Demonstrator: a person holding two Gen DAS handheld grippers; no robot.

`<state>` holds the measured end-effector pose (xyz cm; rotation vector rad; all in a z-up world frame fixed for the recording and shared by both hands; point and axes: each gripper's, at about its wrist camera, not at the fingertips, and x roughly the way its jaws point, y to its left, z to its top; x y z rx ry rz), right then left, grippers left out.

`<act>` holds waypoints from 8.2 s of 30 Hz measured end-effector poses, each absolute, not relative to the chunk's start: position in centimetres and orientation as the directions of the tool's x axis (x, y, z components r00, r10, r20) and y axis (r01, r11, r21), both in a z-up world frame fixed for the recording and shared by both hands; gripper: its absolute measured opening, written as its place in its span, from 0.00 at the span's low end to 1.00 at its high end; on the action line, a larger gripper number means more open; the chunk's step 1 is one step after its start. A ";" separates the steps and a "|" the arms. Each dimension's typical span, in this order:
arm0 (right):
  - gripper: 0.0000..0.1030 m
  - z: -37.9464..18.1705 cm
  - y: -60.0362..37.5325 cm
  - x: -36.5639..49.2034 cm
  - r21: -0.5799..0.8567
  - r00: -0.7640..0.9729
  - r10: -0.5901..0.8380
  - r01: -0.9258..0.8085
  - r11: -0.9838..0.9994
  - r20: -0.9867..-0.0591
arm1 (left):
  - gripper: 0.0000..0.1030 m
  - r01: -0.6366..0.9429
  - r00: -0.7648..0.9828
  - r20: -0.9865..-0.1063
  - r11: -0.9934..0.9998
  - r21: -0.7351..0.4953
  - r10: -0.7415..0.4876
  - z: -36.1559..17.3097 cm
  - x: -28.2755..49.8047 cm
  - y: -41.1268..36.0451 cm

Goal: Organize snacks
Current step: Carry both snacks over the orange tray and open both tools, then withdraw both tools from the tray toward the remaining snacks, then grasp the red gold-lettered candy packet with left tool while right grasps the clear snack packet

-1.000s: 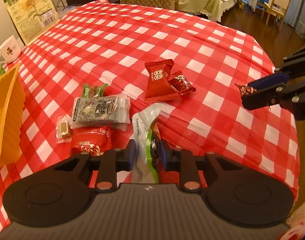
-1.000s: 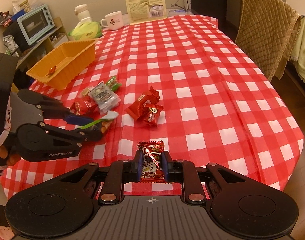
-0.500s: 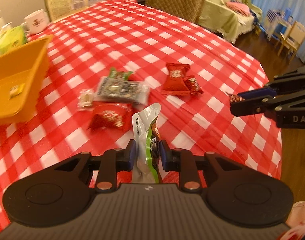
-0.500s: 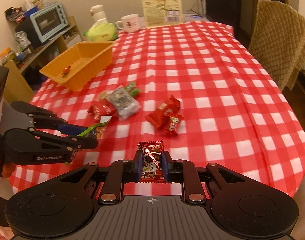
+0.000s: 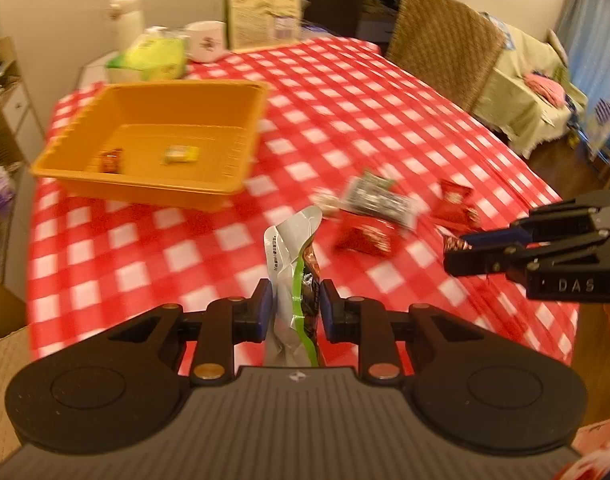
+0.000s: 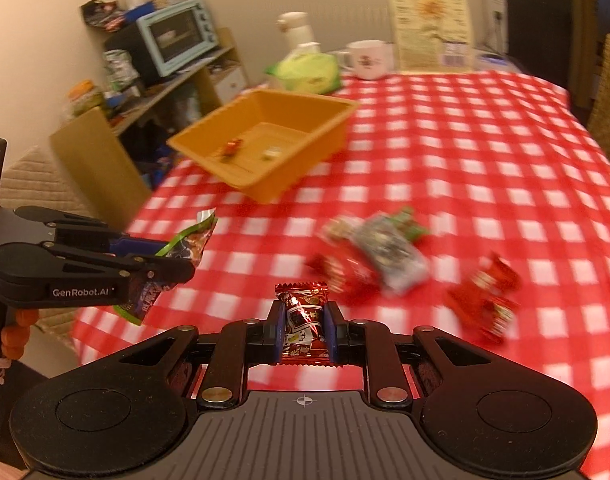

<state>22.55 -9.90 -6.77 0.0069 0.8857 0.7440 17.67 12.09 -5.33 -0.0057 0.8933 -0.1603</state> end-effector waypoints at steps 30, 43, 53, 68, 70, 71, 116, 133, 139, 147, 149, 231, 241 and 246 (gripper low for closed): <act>0.20 -4.0 7.2 35.9 0.296 0.500 0.552 -0.503 0.812 -0.667 | 0.22 0.117 0.708 -0.703 0.993 0.033 -0.060 -0.9 32.0 24.8; 0.20 -6.4 7.0 40.2 0.296 0.505 0.481 -0.404 0.865 -0.717 | 0.22 0.175 0.647 -0.756 0.984 0.020 -0.099 -4.3 38.7 24.9; 0.20 -7.0 7.1 41.0 0.303 0.501 0.471 -0.382 0.873 -0.726 | 0.22 0.194 0.613 -0.783 0.981 0.019 -0.107 -6.4 40.5 25.1; 0.20 -7.6 7.6 41.6 0.305 0.496 0.465 -0.370 0.877 -0.733 | 0.27 0.185 0.597 -0.796 0.983 0.018 -0.098 -7.5 40.8 26.5; 0.20 -7.7 7.6 41.7 0.304 0.498 0.462 -0.368 0.879 -0.734 | 0.27 0.178 0.598 -0.796 0.984 0.016 -0.096 -7.4 40.7 26.8; 0.20 -7.7 7.7 41.8 0.303 0.499 0.461 -0.368 0.879 -0.734 | 0.28 0.175 0.598 -0.796 0.984 0.015 -0.094 -7.4 40.6 26.9; 0.72 -3.6 -0.6 30.6 0.354 0.534 0.540 -0.415 0.838 -0.651 | 0.97 0.012 0.687 -0.727 1.000 -0.012 -0.017 -1.2 26.9 24.1; 0.73 -4.0 -9.0 23.1 0.339 0.518 0.521 -0.408 0.847 -0.678 | 0.97 0.043 0.657 -0.750 0.997 -0.067 -0.079 -1.9 19.0 15.7; 0.73 -4.6 -12.1 21.3 0.327 0.513 0.498 -0.390 0.861 -0.699 | 0.97 0.066 0.647 -0.756 0.994 -0.082 -0.105 -2.7 17.2 12.4; 0.73 -5.8 -15.2 20.2 0.303 0.519 0.462 -0.364 0.881 -0.719 | 0.96 0.089 0.630 -0.767 0.992 -0.086 -0.123 -3.7 16.1 8.9; 0.73 -6.2 -15.8 20.1 0.302 0.519 0.457 -0.358 0.883 -0.722 | 0.95 0.098 0.627 -0.769 0.992 -0.083 -0.126 -3.9 16.0 8.1; 0.72 -11.0 -17.6 29.0 0.315 0.480 0.421 -0.287 0.904 -0.770 | 0.64 0.056 0.525 -0.848 0.997 -0.047 -0.070 -11.8 27.9 6.8; 0.72 -11.1 -16.6 29.4 0.301 0.474 0.434 -0.332 0.894 -0.766 | 0.48 0.087 0.522 -0.851 0.996 -0.013 -0.057 -12.7 30.0 6.1; 0.72 -11.2 -15.7 29.7 0.269 0.478 0.447 -0.396 0.878 -0.756 | 0.28 0.098 0.513 -0.856 0.995 -0.007 -0.056 -13.0 30.2 6.4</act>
